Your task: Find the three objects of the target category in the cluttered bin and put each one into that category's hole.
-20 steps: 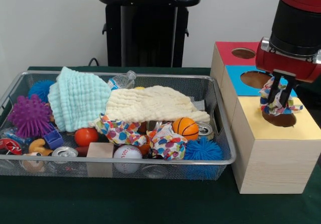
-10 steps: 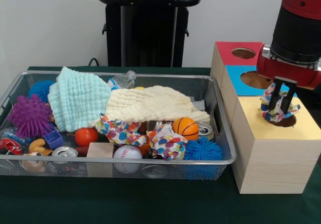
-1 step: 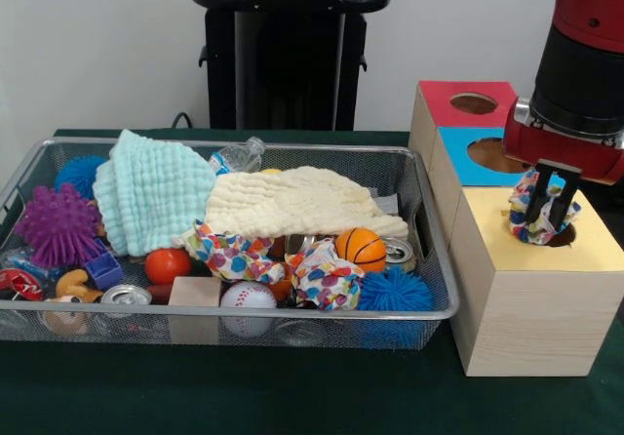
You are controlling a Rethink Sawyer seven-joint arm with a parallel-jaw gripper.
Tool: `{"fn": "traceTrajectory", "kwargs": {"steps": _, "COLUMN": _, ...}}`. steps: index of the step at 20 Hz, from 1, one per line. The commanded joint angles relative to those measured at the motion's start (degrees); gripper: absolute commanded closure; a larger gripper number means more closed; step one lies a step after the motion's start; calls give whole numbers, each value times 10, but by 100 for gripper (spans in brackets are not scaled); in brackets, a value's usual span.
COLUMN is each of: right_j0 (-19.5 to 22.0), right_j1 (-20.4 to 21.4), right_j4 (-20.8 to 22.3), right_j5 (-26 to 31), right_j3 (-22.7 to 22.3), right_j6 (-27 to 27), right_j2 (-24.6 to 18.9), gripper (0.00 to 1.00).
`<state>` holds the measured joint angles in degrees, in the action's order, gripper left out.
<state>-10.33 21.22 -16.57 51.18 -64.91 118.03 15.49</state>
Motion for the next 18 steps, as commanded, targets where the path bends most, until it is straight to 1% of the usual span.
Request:
{"fn": "traceTrajectory", "kwargs": {"steps": 1, "right_j0": 8, "right_j1": -14, "right_j4": -12, "right_j5": -35, "right_j3": -26, "right_j6": 142, "right_j2": -15, "gripper": 100}}
{"fn": "traceTrajectory", "kwargs": {"steps": 9, "right_j0": 11, "right_j1": -11, "right_j4": -14, "right_j5": -44, "right_j3": -33, "right_j6": 137, "right_j2": -21, "gripper": 100}}
{"fn": "traceTrajectory", "kwargs": {"steps": 16, "right_j0": 6, "right_j1": -5, "right_j4": -16, "right_j5": -75, "right_j3": -56, "right_j6": 140, "right_j2": -25, "gripper": 100}}
{"fn": "traceTrajectory", "kwargs": {"steps": 18, "right_j0": 6, "right_j1": -6, "right_j4": -13, "right_j5": -79, "right_j3": -54, "right_j6": 138, "right_j2": -23, "gripper": 100}}
